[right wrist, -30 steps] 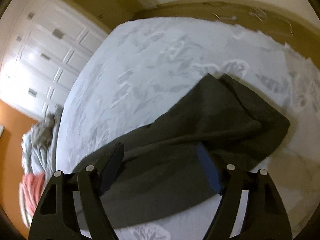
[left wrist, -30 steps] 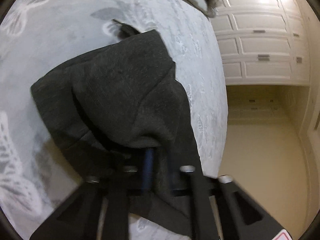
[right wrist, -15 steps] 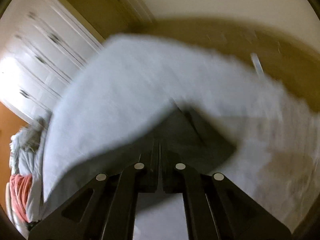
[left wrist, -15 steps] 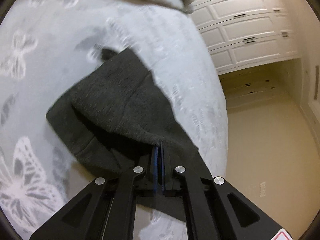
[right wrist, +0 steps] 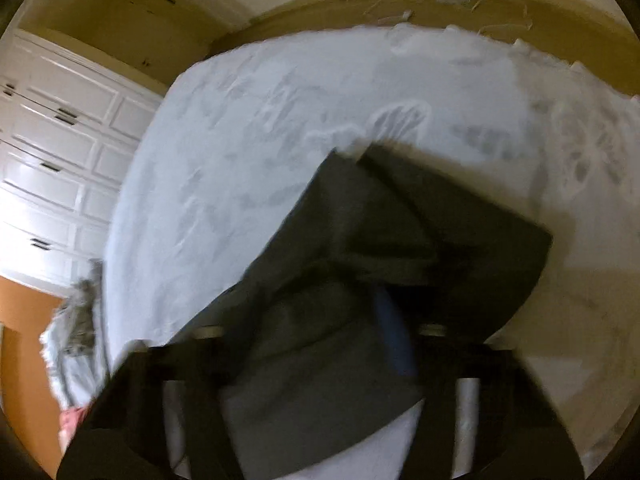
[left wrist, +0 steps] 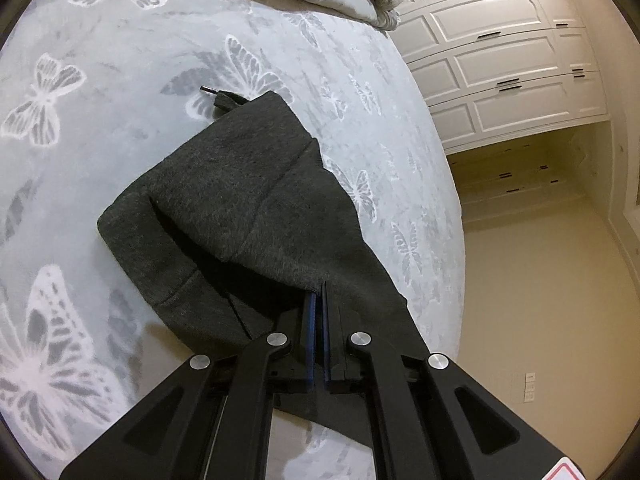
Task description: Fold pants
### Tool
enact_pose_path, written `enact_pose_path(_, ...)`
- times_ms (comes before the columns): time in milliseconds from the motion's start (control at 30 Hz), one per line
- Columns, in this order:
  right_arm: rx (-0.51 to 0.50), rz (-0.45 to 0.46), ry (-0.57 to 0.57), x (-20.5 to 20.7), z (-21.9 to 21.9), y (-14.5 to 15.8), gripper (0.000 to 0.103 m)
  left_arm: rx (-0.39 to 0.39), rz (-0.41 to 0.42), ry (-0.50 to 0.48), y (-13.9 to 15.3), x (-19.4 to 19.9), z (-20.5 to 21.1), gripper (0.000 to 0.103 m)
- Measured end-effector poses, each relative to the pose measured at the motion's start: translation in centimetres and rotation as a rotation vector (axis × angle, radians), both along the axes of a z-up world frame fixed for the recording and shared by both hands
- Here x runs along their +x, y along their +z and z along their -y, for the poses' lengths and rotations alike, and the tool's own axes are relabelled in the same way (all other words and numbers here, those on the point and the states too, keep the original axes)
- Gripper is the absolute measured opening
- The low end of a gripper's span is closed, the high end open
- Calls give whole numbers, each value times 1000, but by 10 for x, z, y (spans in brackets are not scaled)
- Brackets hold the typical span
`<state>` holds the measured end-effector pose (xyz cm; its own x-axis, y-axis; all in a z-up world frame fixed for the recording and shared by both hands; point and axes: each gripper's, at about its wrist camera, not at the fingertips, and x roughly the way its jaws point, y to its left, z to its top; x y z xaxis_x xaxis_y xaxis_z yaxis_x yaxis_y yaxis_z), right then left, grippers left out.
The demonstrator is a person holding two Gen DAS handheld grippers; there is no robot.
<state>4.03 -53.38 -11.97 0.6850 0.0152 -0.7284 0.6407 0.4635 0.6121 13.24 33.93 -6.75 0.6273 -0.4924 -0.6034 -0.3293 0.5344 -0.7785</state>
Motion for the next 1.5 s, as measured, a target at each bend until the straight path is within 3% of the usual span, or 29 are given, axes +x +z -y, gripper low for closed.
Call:
enact_pose_path(33, 18, 42, 5, -1, 3, 4, 0, 0, 4, 2, -1, 1, 0, 0)
enact_pose_path(100, 42, 272, -3, -19, 9, 38, 0, -6, 28, -11, 3, -3, -2, 0)
enact_pose_path(133, -6, 361, 18, -27, 8, 59, 0, -4, 36, -18, 5, -4, -3, 0)
enact_pose_path(167, -127, 404, 35, -39, 5, 79, 0, 10, 35, -27, 6, -5, -4, 0)
enact_pose_path(233, -232, 275, 25, -42, 12, 70, 0, 18, 19, -41, 3, -5, -5, 0)
enact_pose_path(267, -167, 147, 1, -41, 28, 37, 0, 19, 1, -47, -1, -4, -6, 0)
enact_pose_path(300, -111, 85, -16, -43, 36, 16, 0, 20, -8, -50, -3, -3, -5, 0)
enact_pose_path(367, -71, 35, -43, -53, 44, 3, 3, 20, -25, -49, -6, -3, -5, 0)
enact_pose_path(400, -71, 55, -45, -55, 44, 8, 4, 17, -29, -47, -6, -3, -5, 0)
enact_pose_path(433, -71, 111, -32, -58, 40, 21, 12, 18, -32, -43, -6, -2, -4, 0)
enact_pose_path(467, -72, 145, -16, -56, 35, 30, 36, 16, -34, -38, -6, -2, -4, 0)
enact_pose_path(533, -99, 190, 12, -52, 20, 43, 70, 6, -35, -24, -7, -2, -3, 0)
enact_pose_path(667, -157, 85, 90, -13, -5, 35, 68, -4, -29, -2, -6, -2, 0, 0)
enact_pose_path(800, -29, 9, 29, 9, -2, -3, 63, -10, -17, -10, -5, -1, -1, 0)
enact_pose_path(900, -99, 46, 47, 18, -5, 1, 2, -15, 23, -24, -2, 1, -4, 0)
enact_pose_path(967, -79, 155, 28, 13, -8, 21, 2, -21, 93, -35, 10, 0, -5, 0)
enact_pose_path(1067, -98, 383, 51, -10, -16, 82, 2, -34, 221, -69, 37, -12, -11, 0)
enact_pose_path(1100, -136, 413, 67, -18, -20, 95, 2, -21, 236, -70, 41, -16, -13, 0)
enact_pose_path(1133, -195, 405, 76, -23, -22, 104, 2, 1, 229, -67, 42, -18, -16, 0)
enact_pose_path(1167, -274, 320, 80, -26, -22, 101, 2, 27, 187, -63, 36, -18, -19, 0)
enact_pose_path(1200, -291, 227, 84, -24, -19, 87, 2, 26, 133, -60, 25, -17, -22, 0)
enact_pose_path(1300, -154, 8, 90, -25, 2, 21, 2, -59, -2, -69, -11, -17, -28, 0)
enact_pose_path(1367, -147, -40, 120, -26, 3, 8, 2, -7, -39, -95, -14, -16, -20, 0)
enact_pose_path(1500, -176, -37, 126, -22, -4, 12, 2, 96, -46, -109, -4, -15, -7, 0)
